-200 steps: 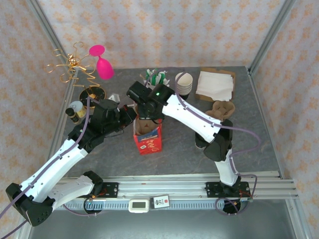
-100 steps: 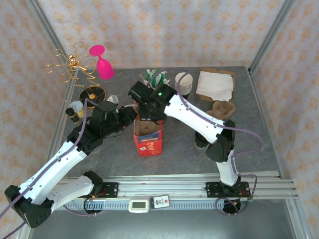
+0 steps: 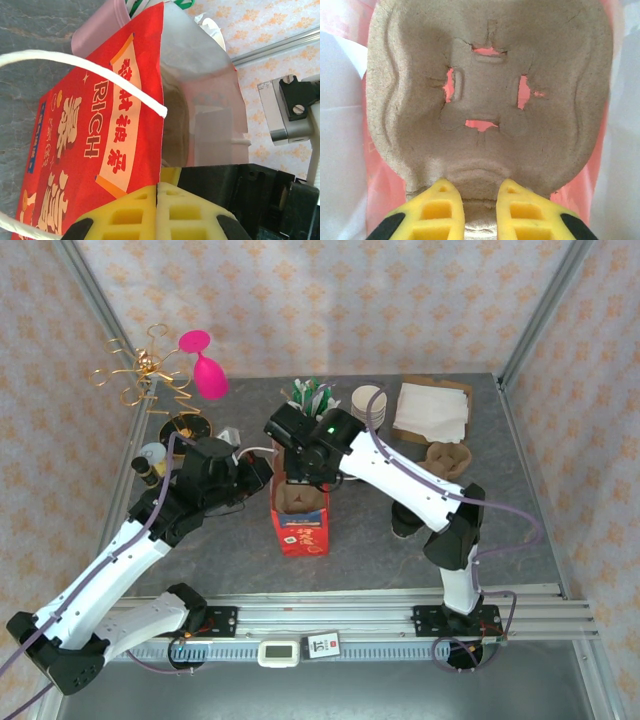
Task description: Pack the takeout coffee
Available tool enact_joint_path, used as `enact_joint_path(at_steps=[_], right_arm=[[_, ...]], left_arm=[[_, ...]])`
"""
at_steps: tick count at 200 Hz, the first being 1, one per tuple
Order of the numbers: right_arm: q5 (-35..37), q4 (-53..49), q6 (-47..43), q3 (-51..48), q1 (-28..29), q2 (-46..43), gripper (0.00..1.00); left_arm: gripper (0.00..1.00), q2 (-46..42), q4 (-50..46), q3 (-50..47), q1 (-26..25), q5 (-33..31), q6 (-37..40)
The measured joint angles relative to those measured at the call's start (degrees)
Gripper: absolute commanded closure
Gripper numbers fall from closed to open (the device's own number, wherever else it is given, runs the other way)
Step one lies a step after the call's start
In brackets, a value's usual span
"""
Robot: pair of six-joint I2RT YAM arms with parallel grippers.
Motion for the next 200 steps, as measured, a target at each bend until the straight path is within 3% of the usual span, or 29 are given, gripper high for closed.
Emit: enact_joint_path(at_steps=[105,200], right_arm=[[2.0,0.3,0.0,-12.0,-2.3,-10.2,0.86],[2.0,0.4,-0.1,-11.5,-2.4,-5.2,0.85]], left_arm=[[1.00,2.5,11.6,-1.8,-11.5,-3.1,-10.1],[1.00,-0.5,18.3,-8.2,-12.5,-7.6,-17.1]])
